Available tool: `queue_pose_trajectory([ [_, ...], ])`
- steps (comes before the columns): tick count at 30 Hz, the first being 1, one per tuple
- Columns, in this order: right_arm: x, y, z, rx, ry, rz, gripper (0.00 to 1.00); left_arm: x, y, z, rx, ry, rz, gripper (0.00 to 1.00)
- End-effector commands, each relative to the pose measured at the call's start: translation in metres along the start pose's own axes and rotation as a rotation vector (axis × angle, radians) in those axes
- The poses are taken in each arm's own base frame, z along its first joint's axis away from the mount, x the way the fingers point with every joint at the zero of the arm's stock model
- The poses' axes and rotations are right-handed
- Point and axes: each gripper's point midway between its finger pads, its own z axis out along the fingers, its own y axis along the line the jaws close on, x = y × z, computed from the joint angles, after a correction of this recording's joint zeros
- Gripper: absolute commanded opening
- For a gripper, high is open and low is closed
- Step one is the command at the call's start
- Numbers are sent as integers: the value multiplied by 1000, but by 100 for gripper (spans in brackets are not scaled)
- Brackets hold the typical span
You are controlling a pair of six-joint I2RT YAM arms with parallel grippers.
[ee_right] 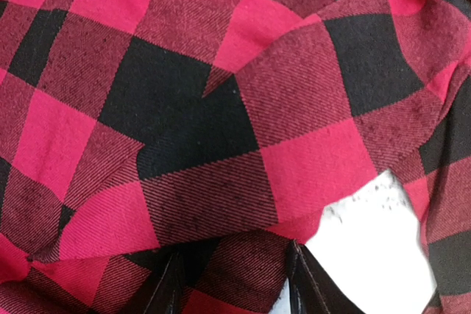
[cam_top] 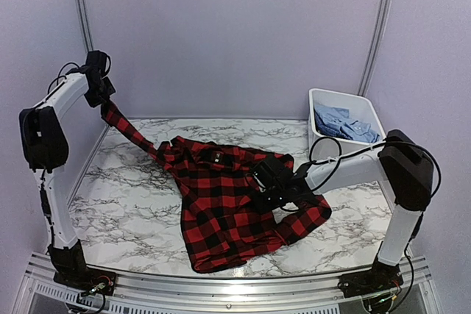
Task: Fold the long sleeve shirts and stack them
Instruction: Flatten out the crumpled shirt at the center of the board.
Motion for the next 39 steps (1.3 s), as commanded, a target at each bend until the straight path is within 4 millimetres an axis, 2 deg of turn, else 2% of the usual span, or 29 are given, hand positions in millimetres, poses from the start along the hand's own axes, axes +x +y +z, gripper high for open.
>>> queue_pose_trajectory([
  [1,0,-5,12,4,27,0,46,5,6,11,-16,64,25,0],
  [5,3,-15,11,23,34,23,46,10,-5,22,23,103,38,2],
  [10,4,-17,12,30,41,40,48,22,-11,28,55,147,56,16],
  [12,1,-19,15,37,49,44,48,25,-17,22,81,157,64,29],
  [14,-7,-17,11,38,43,45,47,25,-21,10,89,150,78,51],
  [17,-29,-8,-8,20,-11,50,47,30,-31,-15,106,137,115,73],
  [19,-46,-4,-22,14,-61,57,48,38,-43,-35,124,126,147,79],
  [22,-70,1,-31,8,-130,66,48,52,-60,-69,179,113,178,81],
  [24,-85,5,-27,-1,-157,51,49,77,-81,-93,257,123,205,81],
  [29,-113,14,-2,-12,-163,25,51,160,-124,-143,452,205,257,78],
  [30,-121,16,3,-17,-164,28,52,182,-126,-147,467,237,271,76],
  [35,-145,14,25,-49,-168,83,56,267,-149,-185,619,341,320,69],
  [39,-150,4,39,-35,-165,144,57,323,-173,-216,791,449,299,65],
])
